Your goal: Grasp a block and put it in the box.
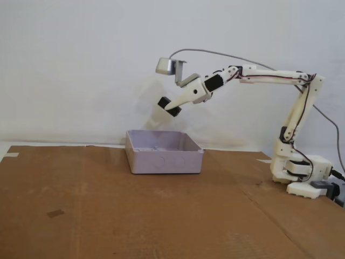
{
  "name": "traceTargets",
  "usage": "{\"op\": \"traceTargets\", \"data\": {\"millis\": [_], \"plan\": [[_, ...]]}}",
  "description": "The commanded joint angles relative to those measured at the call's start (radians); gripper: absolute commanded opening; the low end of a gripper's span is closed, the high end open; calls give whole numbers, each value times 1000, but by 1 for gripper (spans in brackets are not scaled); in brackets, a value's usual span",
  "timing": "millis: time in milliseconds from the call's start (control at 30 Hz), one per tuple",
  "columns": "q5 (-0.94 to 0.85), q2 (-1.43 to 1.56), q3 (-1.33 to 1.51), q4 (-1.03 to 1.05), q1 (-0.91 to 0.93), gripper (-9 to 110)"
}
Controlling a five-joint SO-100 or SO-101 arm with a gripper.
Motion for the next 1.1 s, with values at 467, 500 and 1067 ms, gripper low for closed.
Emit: {"op": "traceTargets", "data": {"millis": [467, 500, 1067], "plan": [[-11, -141, -37, -20, -8, 0], [-11, -150, -37, -21, -8, 0], [-11, -281, -32, -106, -5, 0]]}}
